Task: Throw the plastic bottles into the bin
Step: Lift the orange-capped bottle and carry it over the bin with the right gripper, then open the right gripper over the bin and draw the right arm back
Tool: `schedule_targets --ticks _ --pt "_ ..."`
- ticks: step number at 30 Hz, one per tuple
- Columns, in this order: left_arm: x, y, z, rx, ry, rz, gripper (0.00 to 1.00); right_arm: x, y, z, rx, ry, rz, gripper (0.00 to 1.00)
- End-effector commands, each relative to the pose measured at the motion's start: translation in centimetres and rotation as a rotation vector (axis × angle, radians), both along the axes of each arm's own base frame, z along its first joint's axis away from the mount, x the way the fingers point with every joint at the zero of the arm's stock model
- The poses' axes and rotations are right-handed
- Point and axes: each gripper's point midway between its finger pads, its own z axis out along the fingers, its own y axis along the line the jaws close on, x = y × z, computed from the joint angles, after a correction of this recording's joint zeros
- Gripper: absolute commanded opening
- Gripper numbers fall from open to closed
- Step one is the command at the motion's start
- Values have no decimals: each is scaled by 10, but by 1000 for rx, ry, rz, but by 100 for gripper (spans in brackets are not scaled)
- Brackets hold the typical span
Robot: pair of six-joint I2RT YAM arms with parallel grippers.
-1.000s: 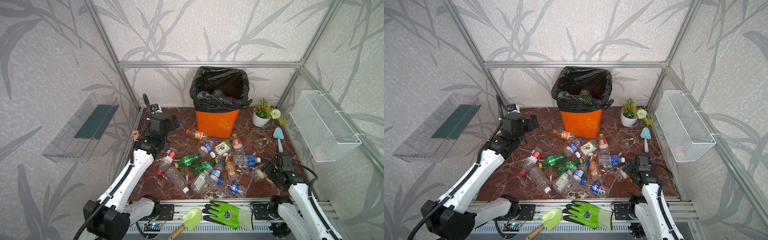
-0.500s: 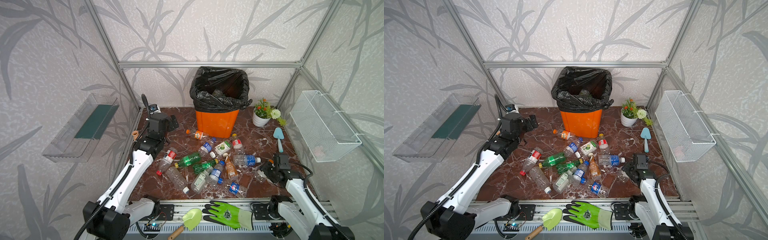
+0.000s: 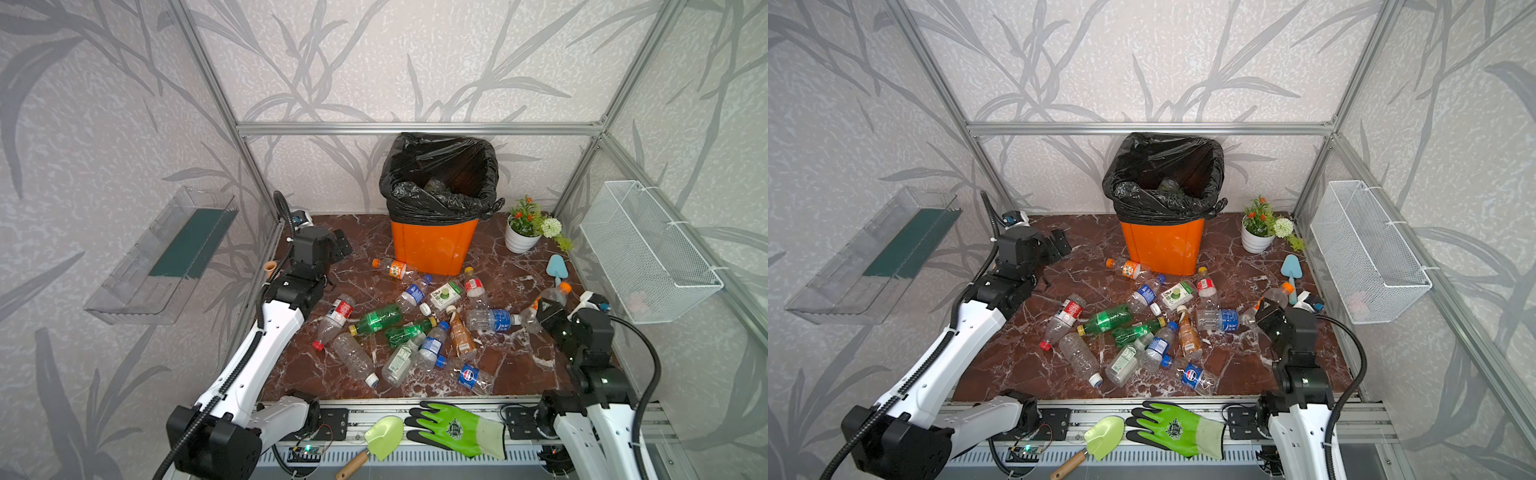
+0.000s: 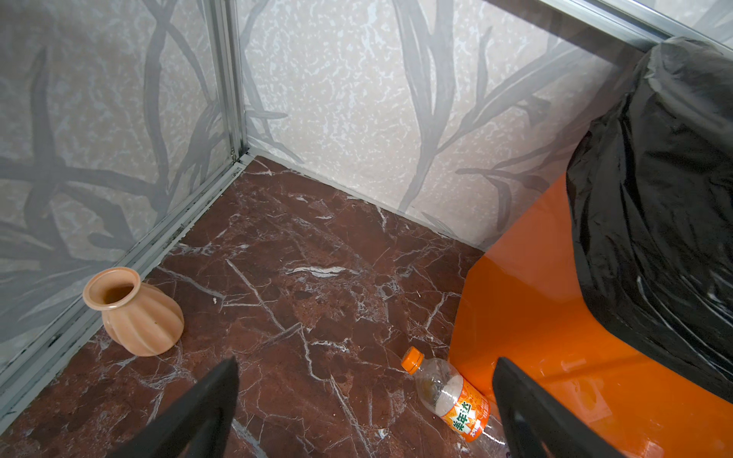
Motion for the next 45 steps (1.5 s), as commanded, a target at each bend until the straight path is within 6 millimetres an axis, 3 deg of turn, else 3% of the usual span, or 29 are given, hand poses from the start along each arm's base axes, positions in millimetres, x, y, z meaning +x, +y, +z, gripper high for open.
schedule_targets --ticks 1,3,7,9,11,13,15,17,18,20,21,24,29,31,34,36,40,45 --pt "-3 9 -6 -55 3 36 99 -5 -10 113 -72 -348 -53 36" --pt "-3 11 -9 -70 6 41 99 -14 -13 167 -102 -511 -75 37" --pt "-3 10 -11 -81 9 25 99 -23 -16 240 -93 -764 -107 38" --pt "-4 7 -11 -87 16 8 99 -7 -13 267 -56 -851 -79 38" --pt "-4 4 -12 -94 25 -9 99 23 -1 287 0 -876 6 39" --pt "-5 2 -13 -97 35 -19 99 61 28 308 39 -885 150 39" --pt "-7 1 -15 -98 46 -22 99 101 82 328 -12 -863 296 42" --pt "-8 2 -17 -97 52 -18 99 143 144 334 -98 -775 468 50" --pt "-10 3 -18 -96 57 -12 99 167 175 327 -127 -700 574 53" --pt "-12 6 -19 -89 69 0 99 196 198 321 -132 -610 655 63" --pt "-15 7 -19 -82 77 1 99 208 198 315 -140 -579 638 71" --pt "-23 12 -17 -55 85 10 99 212 182 323 -209 -590 547 88" --pt "-35 17 -10 -40 53 17 99 179 157 357 -300 -661 476 95" --pt "-39 18 -8 -38 45 18 99 165 148 362 -330 -674 450 96" --pt "-44 22 -14 -19 58 34 99 148 139 352 -325 -672 437 97" --pt "-50 26 -26 12 107 44 99 140 135 333 -307 -648 436 97" --pt "-71 31 -63 19 289 69 99 133 121 265 -266 -543 408 97" --pt "-107 26 -113 -84 457 99 99 120 94 164 -212 -356 347 97"
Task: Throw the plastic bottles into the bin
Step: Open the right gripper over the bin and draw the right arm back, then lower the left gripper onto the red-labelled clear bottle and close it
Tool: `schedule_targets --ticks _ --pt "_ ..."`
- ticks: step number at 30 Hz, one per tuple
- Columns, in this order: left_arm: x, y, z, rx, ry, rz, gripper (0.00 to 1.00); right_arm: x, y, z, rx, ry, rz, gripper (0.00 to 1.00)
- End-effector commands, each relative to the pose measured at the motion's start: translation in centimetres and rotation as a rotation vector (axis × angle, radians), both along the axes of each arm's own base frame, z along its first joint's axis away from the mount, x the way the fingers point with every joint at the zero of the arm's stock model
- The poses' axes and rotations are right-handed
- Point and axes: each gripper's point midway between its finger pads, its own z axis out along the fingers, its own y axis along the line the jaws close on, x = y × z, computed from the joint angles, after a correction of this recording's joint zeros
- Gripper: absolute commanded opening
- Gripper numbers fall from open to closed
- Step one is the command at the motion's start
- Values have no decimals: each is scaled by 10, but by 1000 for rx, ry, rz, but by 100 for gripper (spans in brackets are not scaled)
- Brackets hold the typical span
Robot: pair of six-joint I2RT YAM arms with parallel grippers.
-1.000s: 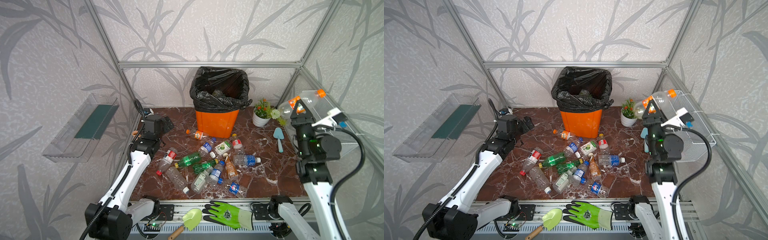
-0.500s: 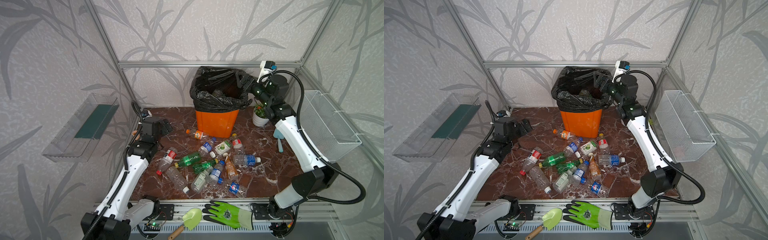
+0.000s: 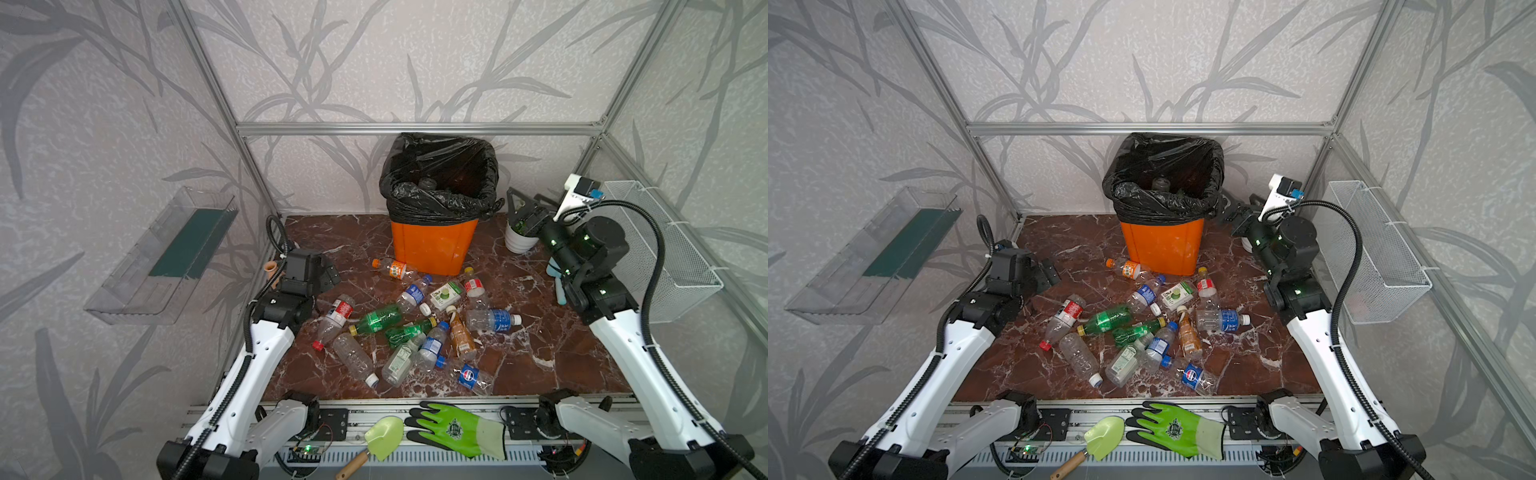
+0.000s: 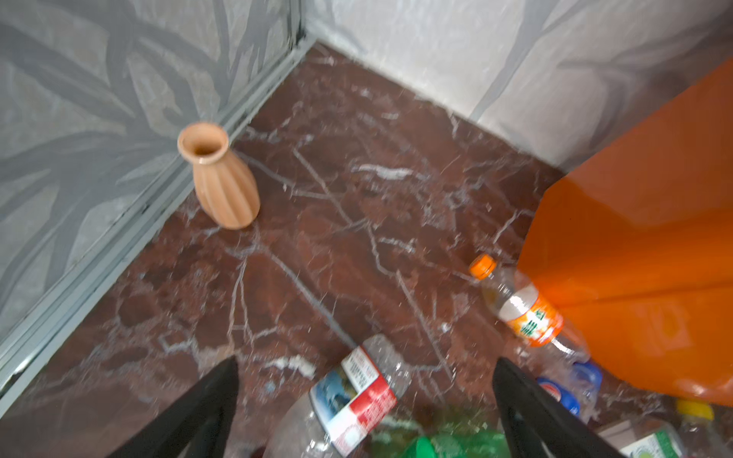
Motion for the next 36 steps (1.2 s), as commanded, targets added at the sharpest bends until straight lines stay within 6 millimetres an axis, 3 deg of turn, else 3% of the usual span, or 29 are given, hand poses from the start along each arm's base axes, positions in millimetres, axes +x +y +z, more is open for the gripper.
schedule_targets --ticks 1,3,6,11,18,26,36 --pt "-36 0 -44 -53 153 35 99 -5 -21 -61 30 120 -76 97" --pt "-41 -4 -56 -53 157 -4 99 -14 -36 -96 54 190 -117 98" --pt "-46 -3 -73 -2 219 -38 96 -26 -51 -133 86 264 -156 98" --pt "-48 -16 -103 35 415 -126 91 -35 -66 -164 51 365 -238 98" --pt "-43 -37 -130 16 495 -217 86 -31 -69 -169 58 381 -252 97" --pt "-32 -25 -144 93 555 -169 84 -29 -67 -176 53 403 -245 97" --pt "-16 -26 -173 141 651 -183 79 -31 -68 -177 91 405 -254 97"
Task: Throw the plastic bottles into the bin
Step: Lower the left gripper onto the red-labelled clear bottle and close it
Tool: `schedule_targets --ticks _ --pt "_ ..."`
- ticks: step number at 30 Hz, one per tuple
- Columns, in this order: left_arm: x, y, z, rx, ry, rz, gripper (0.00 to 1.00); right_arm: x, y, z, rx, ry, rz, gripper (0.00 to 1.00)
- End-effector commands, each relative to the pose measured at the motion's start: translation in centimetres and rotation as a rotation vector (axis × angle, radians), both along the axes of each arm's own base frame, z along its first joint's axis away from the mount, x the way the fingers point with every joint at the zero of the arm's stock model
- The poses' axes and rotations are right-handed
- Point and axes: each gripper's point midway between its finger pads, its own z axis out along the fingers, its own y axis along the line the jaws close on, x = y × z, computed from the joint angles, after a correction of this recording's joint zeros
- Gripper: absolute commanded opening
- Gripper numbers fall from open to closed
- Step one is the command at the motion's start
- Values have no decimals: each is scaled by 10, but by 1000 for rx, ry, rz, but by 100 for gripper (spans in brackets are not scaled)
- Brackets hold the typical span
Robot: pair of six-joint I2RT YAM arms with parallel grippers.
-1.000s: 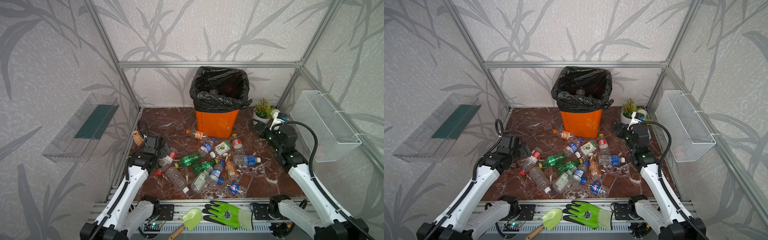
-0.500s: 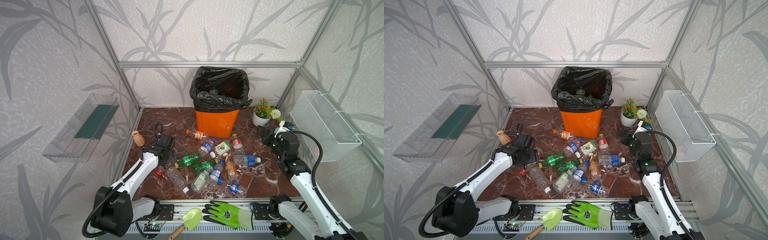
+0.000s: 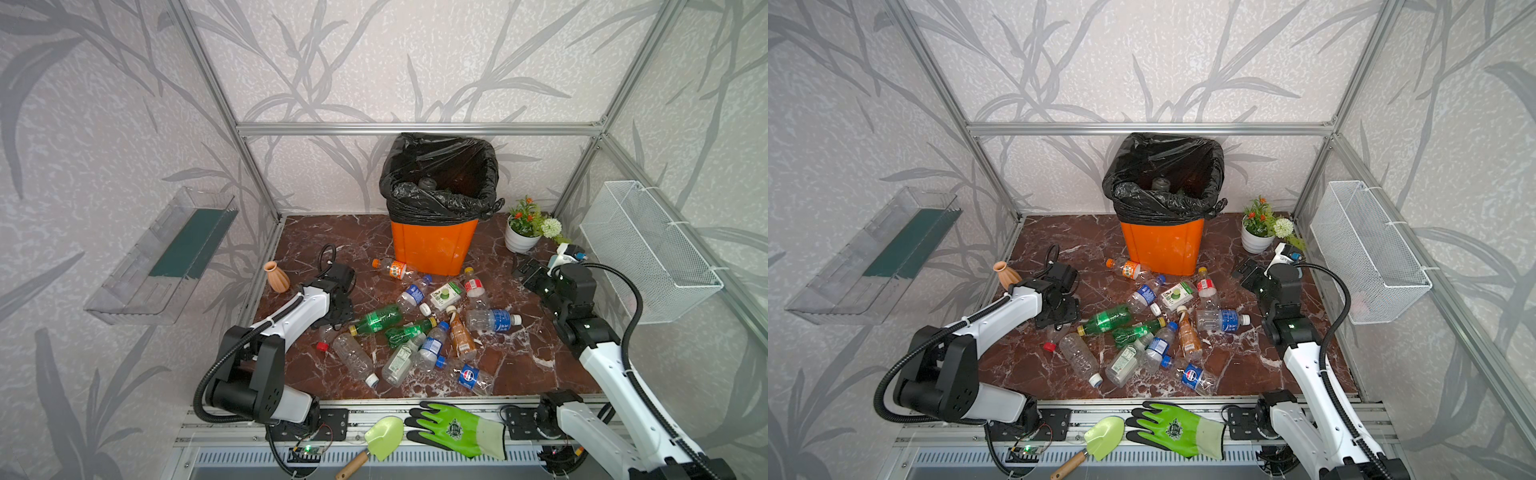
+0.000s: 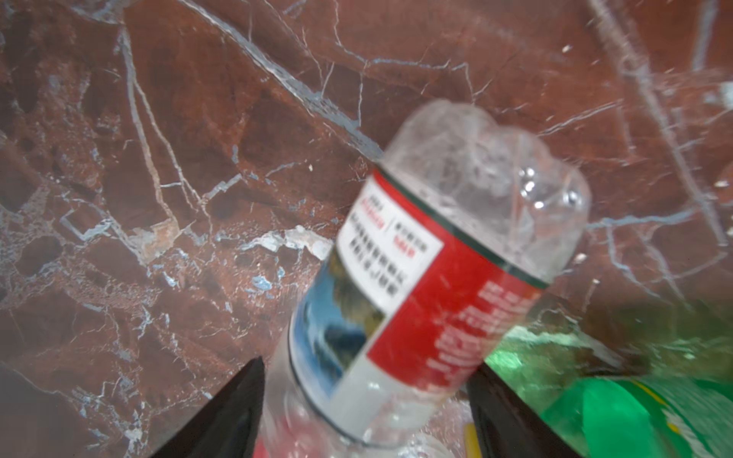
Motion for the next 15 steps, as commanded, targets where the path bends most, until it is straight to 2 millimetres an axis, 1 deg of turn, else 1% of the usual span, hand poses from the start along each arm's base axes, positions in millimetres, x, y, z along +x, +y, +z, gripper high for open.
schedule_targets --ticks 1,6,11,13,15 --pt "9 2 -3 29 10 -12 79 -2 -4 1 10 -5 -20 98" --pt "19 -2 -11 15 27 -20 79 -2 -4 -2 7 0 -21 97" --pt "23 -4 -19 10 58 -25 68 -4 -6 -2 -1 1 -26 97" --pt "24 -3 -19 18 56 -24 63 -4 -7 -2 -3 2 -29 98" --pt "24 0 -15 30 40 -18 62 -5 -7 -2 -3 4 -28 97"
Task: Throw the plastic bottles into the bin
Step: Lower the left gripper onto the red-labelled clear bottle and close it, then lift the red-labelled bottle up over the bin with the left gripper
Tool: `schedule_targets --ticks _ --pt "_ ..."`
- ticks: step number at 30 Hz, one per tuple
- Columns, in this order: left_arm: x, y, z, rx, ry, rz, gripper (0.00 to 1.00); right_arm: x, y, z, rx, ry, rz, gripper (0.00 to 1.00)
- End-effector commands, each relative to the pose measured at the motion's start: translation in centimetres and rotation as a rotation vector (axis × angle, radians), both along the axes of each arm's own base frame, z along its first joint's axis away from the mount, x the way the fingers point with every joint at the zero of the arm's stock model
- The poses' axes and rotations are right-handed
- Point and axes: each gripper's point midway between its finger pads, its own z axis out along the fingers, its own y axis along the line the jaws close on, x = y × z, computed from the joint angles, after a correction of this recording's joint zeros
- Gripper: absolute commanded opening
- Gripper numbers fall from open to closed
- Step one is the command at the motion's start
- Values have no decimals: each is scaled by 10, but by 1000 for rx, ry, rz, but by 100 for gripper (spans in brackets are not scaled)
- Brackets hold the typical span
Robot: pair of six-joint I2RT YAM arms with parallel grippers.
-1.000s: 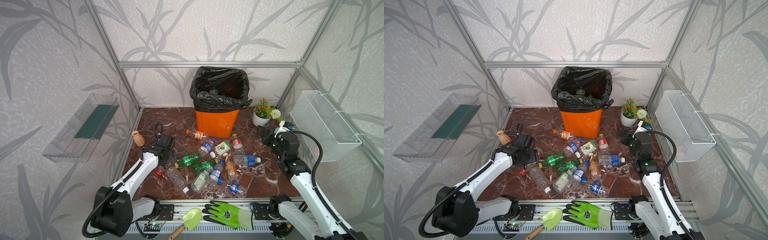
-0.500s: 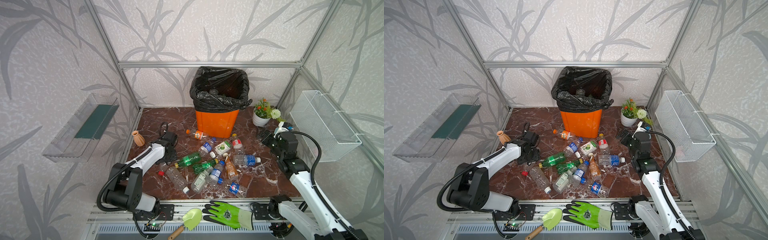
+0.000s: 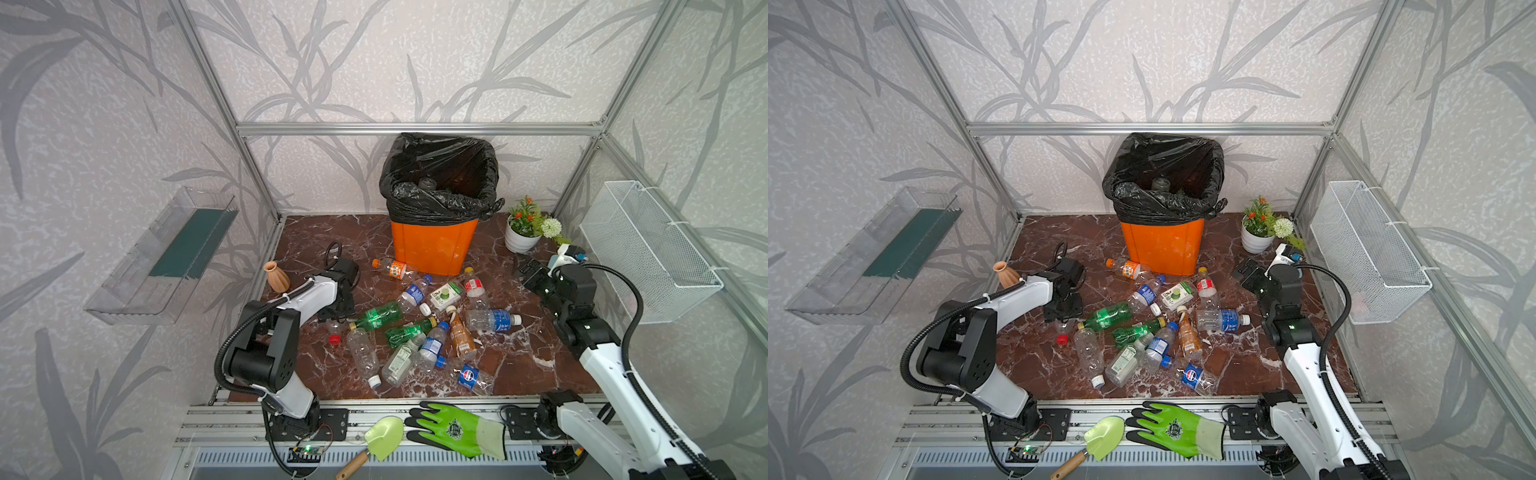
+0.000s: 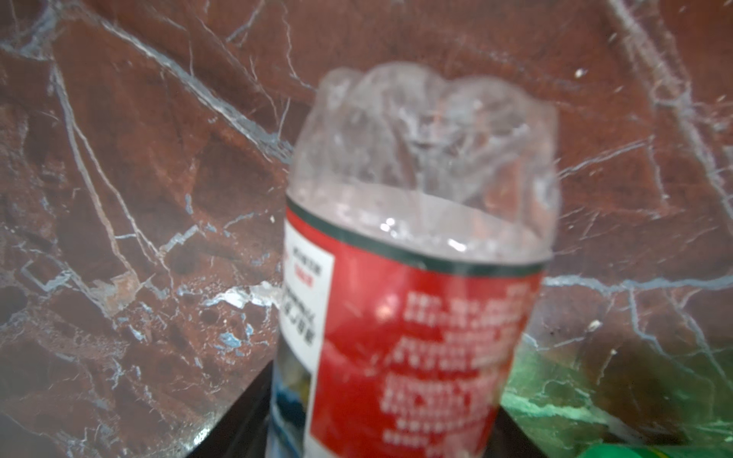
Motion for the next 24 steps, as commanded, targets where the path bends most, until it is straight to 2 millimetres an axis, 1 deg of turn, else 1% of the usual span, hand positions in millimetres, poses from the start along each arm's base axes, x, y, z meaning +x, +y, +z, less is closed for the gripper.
schedule_targets --ticks 1,4,7,10,13,16,19,22,24 --pt "3 5 5 17 -13 2 61 -4 -5 -2 -7 6 -19 97" --pt "5 9 13 31 -40 9 59 -4 -5 -4 -4 8 -20 97" --pt "9 10 28 27 -94 19 56 -4 -5 -6 1 10 -20 98" --pt "16 9 52 6 -187 31 53 -5 -4 -5 5 6 -21 97" --pt "24 8 82 -23 -309 36 49 -5 -5 -3 4 1 -22 97" --pt "30 8 126 -51 -462 33 48 -7 -6 -2 3 -6 -26 97" --pt "36 10 187 -81 -677 36 49 -8 -6 0 2 -11 -29 97" --pt "36 11 261 -137 -948 35 48 -8 -6 1 8 -17 -27 97" --pt "31 12 316 -173 -1158 22 49 -7 -5 4 10 -25 -25 97"
